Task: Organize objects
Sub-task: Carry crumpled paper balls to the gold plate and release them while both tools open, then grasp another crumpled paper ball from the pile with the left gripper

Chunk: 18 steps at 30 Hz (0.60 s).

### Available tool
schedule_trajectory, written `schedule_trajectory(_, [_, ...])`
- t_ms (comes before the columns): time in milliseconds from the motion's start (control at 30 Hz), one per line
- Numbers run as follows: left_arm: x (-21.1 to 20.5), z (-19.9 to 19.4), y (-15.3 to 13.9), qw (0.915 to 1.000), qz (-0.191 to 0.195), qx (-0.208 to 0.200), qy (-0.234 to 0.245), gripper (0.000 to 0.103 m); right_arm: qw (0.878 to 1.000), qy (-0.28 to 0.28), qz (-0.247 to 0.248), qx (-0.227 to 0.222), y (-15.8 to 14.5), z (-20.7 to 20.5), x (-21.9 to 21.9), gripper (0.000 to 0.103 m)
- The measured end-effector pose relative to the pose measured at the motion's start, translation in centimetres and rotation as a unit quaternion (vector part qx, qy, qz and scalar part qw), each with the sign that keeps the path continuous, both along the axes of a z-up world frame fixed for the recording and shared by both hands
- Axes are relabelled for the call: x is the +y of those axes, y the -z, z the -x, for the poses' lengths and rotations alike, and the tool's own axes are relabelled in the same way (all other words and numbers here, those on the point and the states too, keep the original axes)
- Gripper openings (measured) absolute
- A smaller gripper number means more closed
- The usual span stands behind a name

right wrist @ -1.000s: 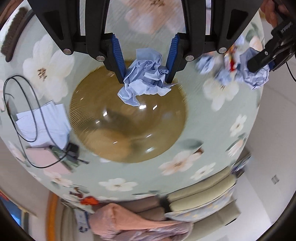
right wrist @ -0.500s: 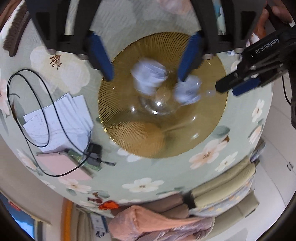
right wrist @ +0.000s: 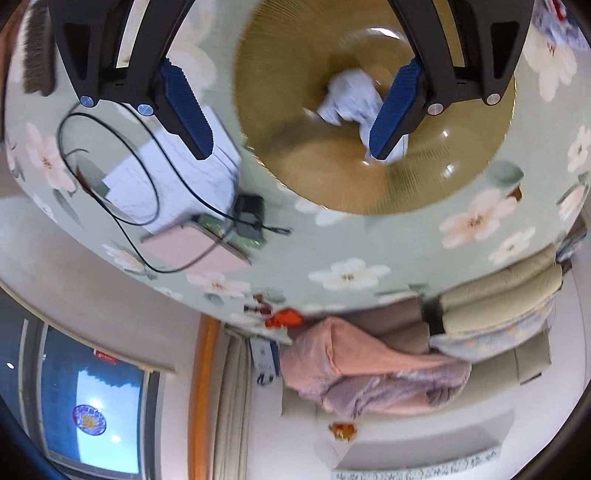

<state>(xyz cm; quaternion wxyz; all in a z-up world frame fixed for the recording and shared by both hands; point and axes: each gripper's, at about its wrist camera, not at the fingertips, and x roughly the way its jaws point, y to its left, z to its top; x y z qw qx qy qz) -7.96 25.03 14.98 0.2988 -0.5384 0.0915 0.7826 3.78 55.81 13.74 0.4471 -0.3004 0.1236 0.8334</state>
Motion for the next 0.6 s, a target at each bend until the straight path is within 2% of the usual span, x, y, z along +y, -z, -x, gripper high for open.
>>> schedule_trajectory(67, [-4.0,-0.2,1.0,0.9987,0.023,-0.021,-0.040,0.062,1.000,-0.002,-0.016,-0.002,0.9,1.2,-0.6,0.086])
schedule_trajectory(200, [-10.6,-1.2,2.6,0.9915,0.035,-0.049,-0.115,0.062,0.997,-0.014,-0.037,-0.068,3.1,3.9,-1.4,0.086])
schedule_trajectory(300, [-14.2,-2.1,3.5,0.9854,0.039,-0.066,-0.152,0.062,0.993,-0.020,-0.052,-0.107,3.7,4.1,-2.1,0.086])
schedule_trajectory(433, [-16.3,-3.2,4.8,0.9818,0.037,-0.086,-0.165,0.062,0.989,-0.015,-0.055,-0.134,3.3,1.5,-3.4,0.086])
schedule_trajectory(533, [-16.8,-3.8,5.8,0.9819,0.033,-0.096,-0.159,0.062,0.989,-0.032,-0.041,-0.135,3.5,-0.3,-4.2,0.086])
schedule_trajectory(600, [-16.5,-3.9,6.2,0.9824,0.017,-0.107,-0.152,0.062,0.981,-0.050,-0.061,-0.175,3.6,0.2,-5.3,0.086])
